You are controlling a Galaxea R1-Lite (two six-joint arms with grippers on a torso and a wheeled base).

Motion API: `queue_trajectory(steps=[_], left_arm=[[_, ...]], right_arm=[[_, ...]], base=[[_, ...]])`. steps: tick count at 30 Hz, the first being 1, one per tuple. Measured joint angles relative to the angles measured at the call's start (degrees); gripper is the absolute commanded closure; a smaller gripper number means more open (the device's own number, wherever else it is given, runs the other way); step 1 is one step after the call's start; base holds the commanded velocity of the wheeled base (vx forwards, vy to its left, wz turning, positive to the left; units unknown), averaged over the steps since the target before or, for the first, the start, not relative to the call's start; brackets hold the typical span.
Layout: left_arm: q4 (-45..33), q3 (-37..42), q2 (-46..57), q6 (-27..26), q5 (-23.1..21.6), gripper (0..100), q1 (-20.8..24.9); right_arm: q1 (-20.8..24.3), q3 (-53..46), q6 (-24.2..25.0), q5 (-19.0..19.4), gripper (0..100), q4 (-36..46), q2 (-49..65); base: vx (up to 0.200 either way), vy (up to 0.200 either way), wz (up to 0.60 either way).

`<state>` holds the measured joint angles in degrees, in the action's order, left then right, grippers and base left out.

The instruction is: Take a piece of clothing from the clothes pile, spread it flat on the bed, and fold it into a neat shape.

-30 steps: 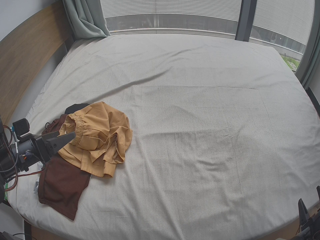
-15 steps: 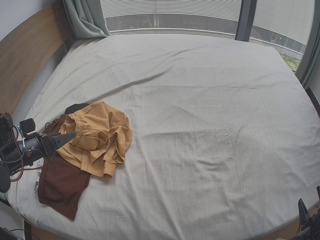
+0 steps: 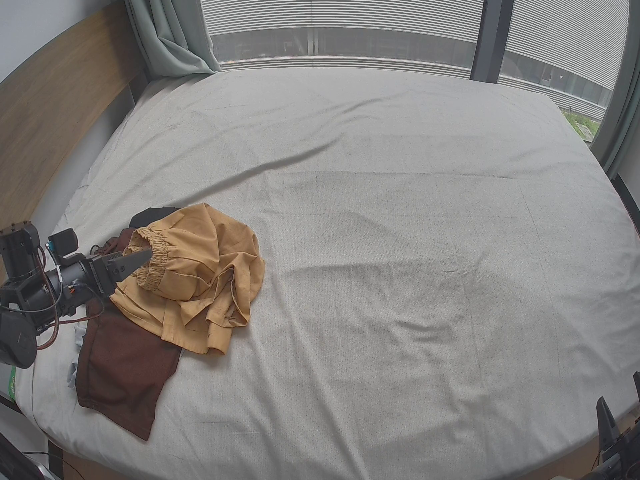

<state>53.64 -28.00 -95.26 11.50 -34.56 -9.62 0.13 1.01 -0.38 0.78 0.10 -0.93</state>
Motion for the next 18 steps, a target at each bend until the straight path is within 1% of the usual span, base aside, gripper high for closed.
queue_trajectory(steps=[4,8,13,18], left_arm=[[1.01,-1.32,-3.00,-0.09,-2.30,0,-1.82],[1.23,-2.28,-5.21,-0.06,-3.71,0,-2.89],[1.49,-3.86,-8.24,0.00,-7.29,0,-3.94],[1.60,-5.21,-10.69,-0.09,-8.46,0,-4.30]], right_arm=[[0.02,0.00,0.05,0.00,0,0.00,0.00],[0.02,0.00,0.05,0.00,0,0.00,0.00],[0.05,0.00,0.05,-0.02,0,0.00,0.00],[0.00,0.00,0.05,0.00,0,0.00,0.00]], base=[[0.000,0.000,0.00],[0.000,0.000,0.00],[0.000,0.000,0.00],[0.000,0.000,0.00]])
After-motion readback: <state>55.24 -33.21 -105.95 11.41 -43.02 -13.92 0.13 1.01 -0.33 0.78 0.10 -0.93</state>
